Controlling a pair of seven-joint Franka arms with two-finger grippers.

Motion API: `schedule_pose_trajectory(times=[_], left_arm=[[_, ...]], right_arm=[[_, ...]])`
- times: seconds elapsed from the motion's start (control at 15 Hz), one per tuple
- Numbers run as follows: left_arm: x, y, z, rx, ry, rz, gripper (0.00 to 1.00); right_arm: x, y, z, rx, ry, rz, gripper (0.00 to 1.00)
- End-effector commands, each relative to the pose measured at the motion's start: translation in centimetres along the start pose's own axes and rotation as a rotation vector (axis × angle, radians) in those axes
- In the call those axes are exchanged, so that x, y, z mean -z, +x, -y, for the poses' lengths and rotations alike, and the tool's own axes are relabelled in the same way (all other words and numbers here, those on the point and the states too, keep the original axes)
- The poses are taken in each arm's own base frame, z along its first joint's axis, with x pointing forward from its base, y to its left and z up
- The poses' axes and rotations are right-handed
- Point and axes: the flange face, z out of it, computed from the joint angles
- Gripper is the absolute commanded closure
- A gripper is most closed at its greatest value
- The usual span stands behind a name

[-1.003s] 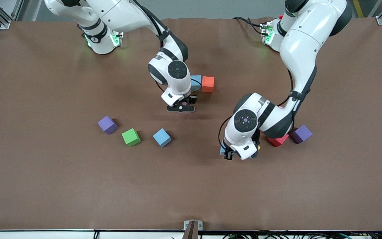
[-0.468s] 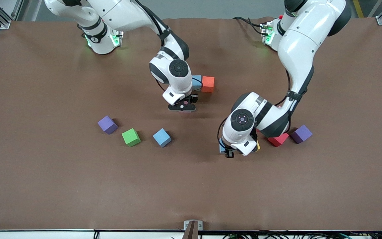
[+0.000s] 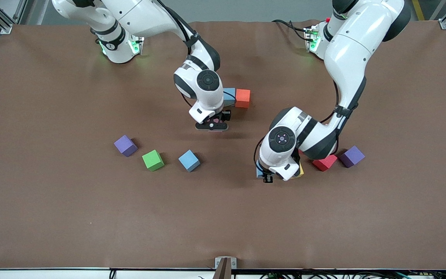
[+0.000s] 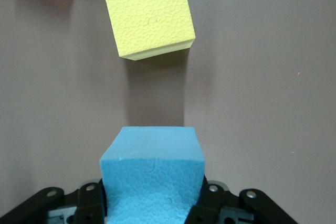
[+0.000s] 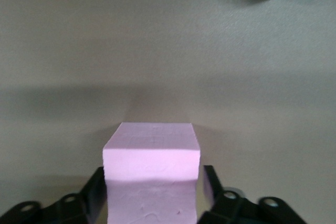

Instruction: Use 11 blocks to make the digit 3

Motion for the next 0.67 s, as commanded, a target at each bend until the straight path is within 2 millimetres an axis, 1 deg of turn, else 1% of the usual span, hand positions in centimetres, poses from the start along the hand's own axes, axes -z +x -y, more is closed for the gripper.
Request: schedule_pose_trajectory(times=[0.0,0.2,0.33,0.47,0.6], left_arm=[[0.7,0.3,1.5,-0.017,-0.025,-0.010,0.48],[1.1,0.2,3.2,-0.041,-0.046,-0.002,0.48],[0.7,0.0,4.6,-0.059,-0.035,-0.009,0.48],[0.3,-0.4,6.5,-0.082,-0.037,0.000,0.48],[-0.7,-0.6,8.6,-0.107,-0.053,0.019,0.48]], right_arm=[[0.1,0.0,-0.3,-0.001,-0.009,-0.015,0.00],[0.4,0.3,-0.4,-0.001,-0.007,-0.018,0.00],[1.5,0.4,-0.7,-0.005,-0.021,-0.013,0.00],[4.3,1.3,-1.8,-0.034,-0.024,-0.022,0.00],[7.0,1.9,-3.1,-0.057,-0.042,-0.021,0.00]])
